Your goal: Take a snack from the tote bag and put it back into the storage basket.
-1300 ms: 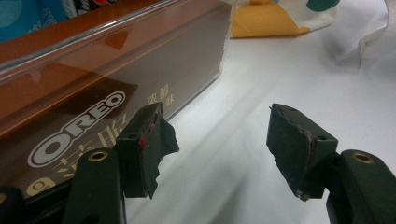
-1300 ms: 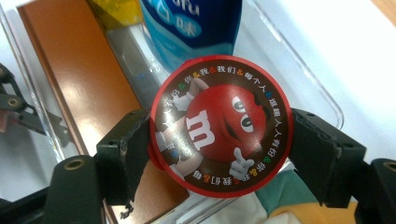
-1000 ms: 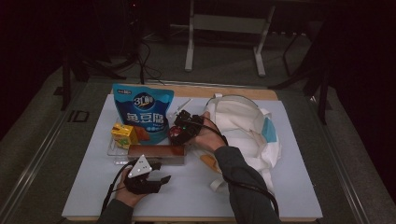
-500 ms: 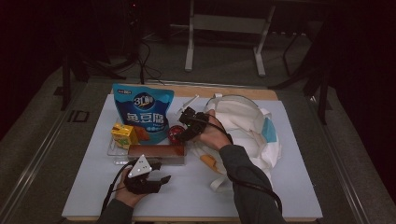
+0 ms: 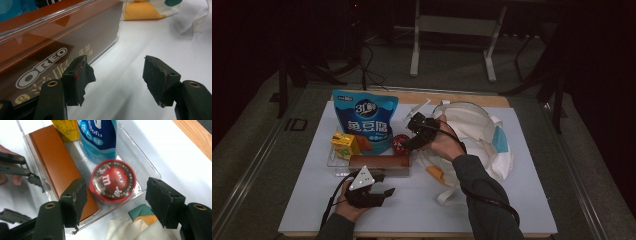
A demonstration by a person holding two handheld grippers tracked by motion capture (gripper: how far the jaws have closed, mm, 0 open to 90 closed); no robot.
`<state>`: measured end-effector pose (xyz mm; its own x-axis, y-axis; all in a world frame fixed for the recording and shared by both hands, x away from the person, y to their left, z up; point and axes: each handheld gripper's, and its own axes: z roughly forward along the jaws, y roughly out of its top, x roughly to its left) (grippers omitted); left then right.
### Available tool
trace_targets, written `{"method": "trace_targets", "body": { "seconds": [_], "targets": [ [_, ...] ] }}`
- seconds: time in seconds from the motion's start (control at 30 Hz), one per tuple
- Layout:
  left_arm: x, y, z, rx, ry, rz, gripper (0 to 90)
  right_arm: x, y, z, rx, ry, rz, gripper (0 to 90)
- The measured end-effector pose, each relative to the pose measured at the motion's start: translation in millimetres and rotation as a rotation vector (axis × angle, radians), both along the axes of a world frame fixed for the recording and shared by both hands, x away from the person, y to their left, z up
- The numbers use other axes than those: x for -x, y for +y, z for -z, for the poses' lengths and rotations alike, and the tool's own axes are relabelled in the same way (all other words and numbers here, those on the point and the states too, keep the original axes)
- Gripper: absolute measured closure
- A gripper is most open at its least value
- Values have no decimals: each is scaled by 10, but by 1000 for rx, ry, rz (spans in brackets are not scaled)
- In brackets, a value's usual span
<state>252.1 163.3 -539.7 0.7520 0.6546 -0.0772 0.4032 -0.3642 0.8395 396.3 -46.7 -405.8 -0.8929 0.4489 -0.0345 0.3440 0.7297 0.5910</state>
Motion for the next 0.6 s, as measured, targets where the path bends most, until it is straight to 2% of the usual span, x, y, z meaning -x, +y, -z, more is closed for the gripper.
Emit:
{"method": "trace_targets", "body": {
  "seconds": [0.3,0.6],
  "targets": [
    [-1,-1,0,-1,2,0,373,20,-66,-60,9,-8,3,334],
    [-5,-3,1,0,5,1,374,32,-138,-53,10,-3,4,334]
  ]
}}
